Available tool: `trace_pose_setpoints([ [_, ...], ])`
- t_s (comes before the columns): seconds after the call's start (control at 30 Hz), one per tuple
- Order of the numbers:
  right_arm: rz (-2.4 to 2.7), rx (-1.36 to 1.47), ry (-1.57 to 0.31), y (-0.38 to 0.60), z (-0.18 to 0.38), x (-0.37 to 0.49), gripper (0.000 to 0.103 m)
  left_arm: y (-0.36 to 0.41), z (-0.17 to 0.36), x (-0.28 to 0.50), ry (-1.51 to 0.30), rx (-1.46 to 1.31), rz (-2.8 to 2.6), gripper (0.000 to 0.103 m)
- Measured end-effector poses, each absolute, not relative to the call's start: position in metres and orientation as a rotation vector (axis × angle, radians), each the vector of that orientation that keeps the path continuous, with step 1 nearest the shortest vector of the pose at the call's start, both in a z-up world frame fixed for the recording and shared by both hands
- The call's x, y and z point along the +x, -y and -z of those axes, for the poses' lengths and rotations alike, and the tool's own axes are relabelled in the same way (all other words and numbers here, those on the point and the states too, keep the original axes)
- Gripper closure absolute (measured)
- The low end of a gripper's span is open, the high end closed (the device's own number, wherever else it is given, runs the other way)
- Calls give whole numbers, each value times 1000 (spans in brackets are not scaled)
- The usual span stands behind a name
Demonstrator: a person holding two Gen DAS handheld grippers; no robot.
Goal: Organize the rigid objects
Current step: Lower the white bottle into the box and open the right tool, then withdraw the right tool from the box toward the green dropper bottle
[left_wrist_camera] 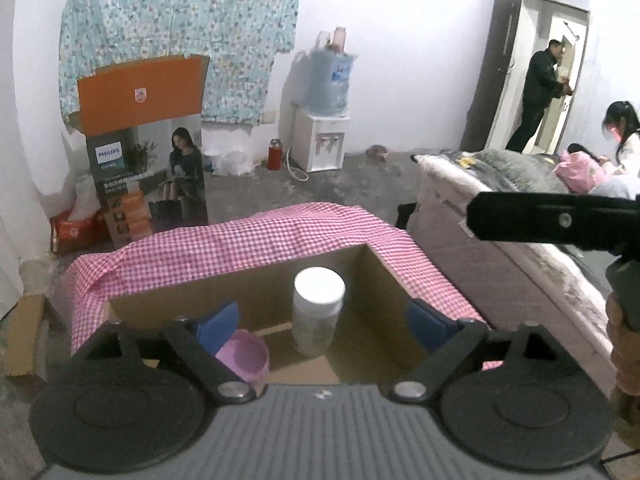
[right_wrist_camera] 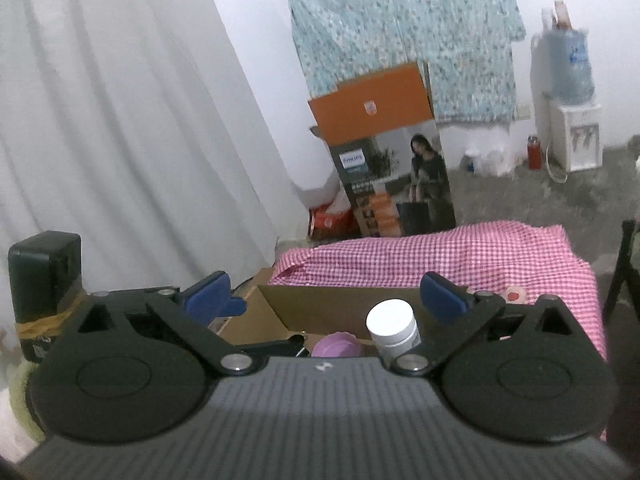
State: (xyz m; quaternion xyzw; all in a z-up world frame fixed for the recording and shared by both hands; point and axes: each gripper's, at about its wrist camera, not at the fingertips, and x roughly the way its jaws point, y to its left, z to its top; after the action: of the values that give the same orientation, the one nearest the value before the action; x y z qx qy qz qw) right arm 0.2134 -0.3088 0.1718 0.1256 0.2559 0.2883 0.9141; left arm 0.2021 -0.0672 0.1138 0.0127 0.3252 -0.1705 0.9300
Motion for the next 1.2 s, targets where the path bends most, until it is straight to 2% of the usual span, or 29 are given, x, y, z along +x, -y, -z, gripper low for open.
trace_pose_setpoints([
  [0.3, -479, 183, -490, 312, -173, 128, 1, 54, -112, 124, -594, 27, 341, 2],
  [0.6, -265, -33, -501, 287, -149, 81, 1, 44, -75, 77, -610, 28, 318, 2],
  [0.73, -223, -77, -489, 283, -139, 67, 1, 39, -60, 70, -628, 2, 316, 2],
  [1.2, -281, 27, -600, 256, -80, 74, 1, 49, -20, 63, -665, 81, 300, 2],
])
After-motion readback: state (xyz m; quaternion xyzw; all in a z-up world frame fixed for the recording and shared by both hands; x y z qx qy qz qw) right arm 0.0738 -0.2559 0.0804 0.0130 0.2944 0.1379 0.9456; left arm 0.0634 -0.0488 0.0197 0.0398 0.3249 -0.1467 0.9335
